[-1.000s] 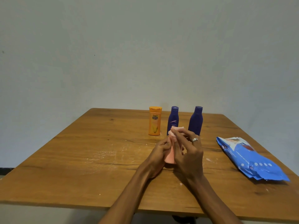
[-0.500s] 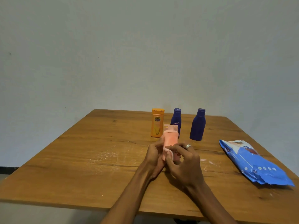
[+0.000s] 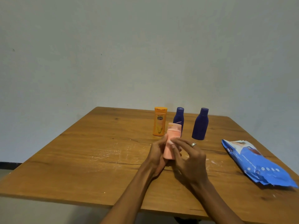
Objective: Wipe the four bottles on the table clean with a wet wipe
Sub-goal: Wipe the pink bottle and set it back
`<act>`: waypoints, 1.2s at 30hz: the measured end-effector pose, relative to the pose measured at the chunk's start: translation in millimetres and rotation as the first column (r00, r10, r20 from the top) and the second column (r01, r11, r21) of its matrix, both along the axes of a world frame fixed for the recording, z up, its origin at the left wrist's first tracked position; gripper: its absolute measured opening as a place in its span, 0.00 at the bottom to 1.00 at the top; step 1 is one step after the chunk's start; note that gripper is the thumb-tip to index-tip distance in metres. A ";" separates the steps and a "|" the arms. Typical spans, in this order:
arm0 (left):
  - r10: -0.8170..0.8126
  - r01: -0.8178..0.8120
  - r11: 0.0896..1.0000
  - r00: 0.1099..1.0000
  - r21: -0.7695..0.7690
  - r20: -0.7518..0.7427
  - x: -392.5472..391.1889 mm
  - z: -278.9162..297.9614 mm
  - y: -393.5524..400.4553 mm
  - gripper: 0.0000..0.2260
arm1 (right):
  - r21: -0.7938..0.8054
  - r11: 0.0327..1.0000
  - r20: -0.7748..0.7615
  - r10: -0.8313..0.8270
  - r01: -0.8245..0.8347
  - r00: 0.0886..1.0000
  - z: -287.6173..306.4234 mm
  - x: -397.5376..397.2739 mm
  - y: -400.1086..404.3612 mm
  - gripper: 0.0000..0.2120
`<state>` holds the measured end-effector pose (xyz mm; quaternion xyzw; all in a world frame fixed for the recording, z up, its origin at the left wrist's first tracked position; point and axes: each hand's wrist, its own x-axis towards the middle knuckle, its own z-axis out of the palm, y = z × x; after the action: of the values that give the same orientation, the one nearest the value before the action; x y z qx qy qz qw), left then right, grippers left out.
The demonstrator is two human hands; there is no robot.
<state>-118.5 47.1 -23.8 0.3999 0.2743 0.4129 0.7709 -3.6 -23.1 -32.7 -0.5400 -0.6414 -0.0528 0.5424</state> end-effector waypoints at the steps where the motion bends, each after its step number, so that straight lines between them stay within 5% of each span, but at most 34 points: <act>1: 0.021 -0.021 1.000 1.000 -0.008 0.017 -1.1 -1.3 2.7 0.23 | -0.041 0.999 0.028 0.036 -0.035 0.999 -0.3 -1.7 -2.6 0.13; 8: 0.087 -0.085 0.996 0.994 -0.032 0.067 -3.3 -4.5 8.1 0.22 | -0.157 0.981 0.177 0.143 -0.115 0.974 2.2 -9.9 -10.4 0.09; 16: 0.127 -0.123 0.992 0.983 -0.035 0.129 -2.6 -1.0 10.7 0.21 | -0.142 0.985 -0.052 -0.105 0.096 0.993 -0.9 -0.1 0.3 0.07; 23: 0.073 -0.074 0.997 0.995 0.016 0.062 -2.5 -2.1 7.6 0.21 | -0.129 0.991 0.121 0.040 -0.024 0.992 -6.0 -2.5 1.3 0.10; 31: -0.037 0.065 0.985 0.985 0.162 -0.171 6.1 -2.4 0.1 0.20 | 0.073 0.987 -0.166 -0.131 0.145 0.977 0.9 4.2 5.2 0.21; 36: -0.003 0.045 0.979 0.978 0.198 -0.208 6.1 -1.0 0.6 0.20 | 0.064 0.990 -0.192 -0.109 0.124 0.975 -0.8 5.5 4.3 0.16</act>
<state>-112.4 47.7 -24.8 0.5199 0.3047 0.3856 0.6987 1.9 -18.9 -33.5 -0.5584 -0.5522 -0.0575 0.6164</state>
